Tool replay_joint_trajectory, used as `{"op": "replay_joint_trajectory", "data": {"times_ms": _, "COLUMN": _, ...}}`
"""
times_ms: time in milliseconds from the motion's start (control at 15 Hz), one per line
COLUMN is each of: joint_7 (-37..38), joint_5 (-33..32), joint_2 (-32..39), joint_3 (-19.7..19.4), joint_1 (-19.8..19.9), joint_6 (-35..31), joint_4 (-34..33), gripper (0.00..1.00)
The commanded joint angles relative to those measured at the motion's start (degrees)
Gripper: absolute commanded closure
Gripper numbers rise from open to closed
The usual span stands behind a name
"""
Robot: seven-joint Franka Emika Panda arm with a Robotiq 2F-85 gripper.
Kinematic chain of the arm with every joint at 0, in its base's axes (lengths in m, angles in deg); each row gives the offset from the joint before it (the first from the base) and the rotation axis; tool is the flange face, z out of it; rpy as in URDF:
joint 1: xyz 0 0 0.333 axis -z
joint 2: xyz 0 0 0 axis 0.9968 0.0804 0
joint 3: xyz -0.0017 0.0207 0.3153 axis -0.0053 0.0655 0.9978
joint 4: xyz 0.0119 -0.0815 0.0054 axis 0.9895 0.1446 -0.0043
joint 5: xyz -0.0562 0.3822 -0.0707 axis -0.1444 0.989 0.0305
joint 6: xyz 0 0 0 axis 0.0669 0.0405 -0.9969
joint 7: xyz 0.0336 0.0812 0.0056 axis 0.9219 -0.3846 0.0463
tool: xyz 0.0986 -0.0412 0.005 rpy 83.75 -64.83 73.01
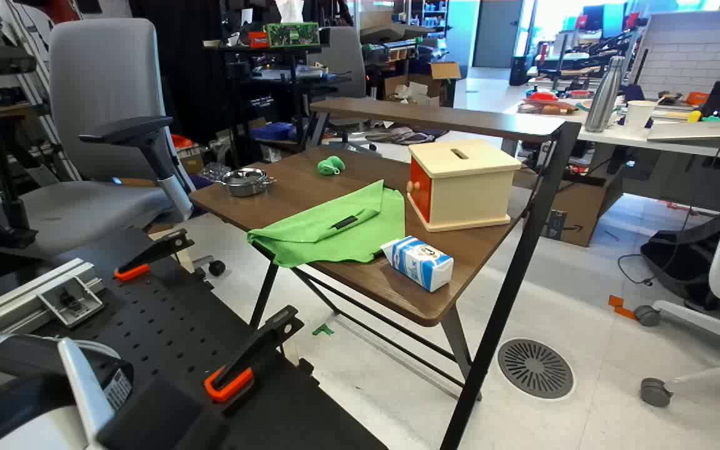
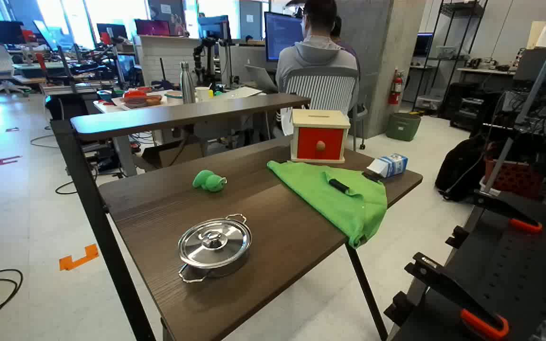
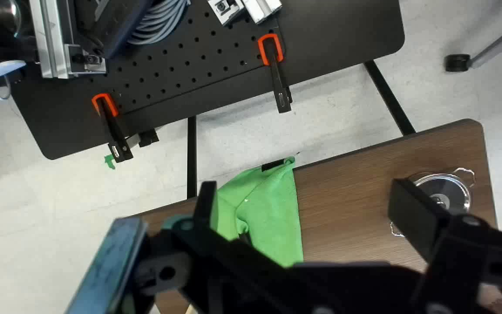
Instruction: Open the drawer of the box.
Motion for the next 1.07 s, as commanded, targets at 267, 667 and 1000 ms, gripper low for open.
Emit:
{"op": "replay_joint_trajectory", "data": {"times_ms": 267, "joint_7": 0.6, "joint_5": -0.8, "joint_2": 0.3, "joint_3": -1.4, "joint_1": -1.5, "joint_6": 0.0, "joint_4": -0.2, "gripper": 0.0}}
{"op": "replay_joint_trajectory", "data": {"times_ms": 667, "joint_7": 1.9, "joint_5": -0.9, "joint_2": 1.2, "joint_3": -1.5, "joint_1": -0.8, "joint_6": -2.6, "joint_4": -0.3, "gripper": 0.0}}
{"op": "replay_joint_trajectory", "data": {"times_ms": 1000, "joint_7": 5.1, "joint_5": -2.1, "joint_2": 4.7, "joint_3": -2.8, "joint_1": 0.8, "joint_6": -9.8, "joint_4": -0.8, "gripper": 0.0}}
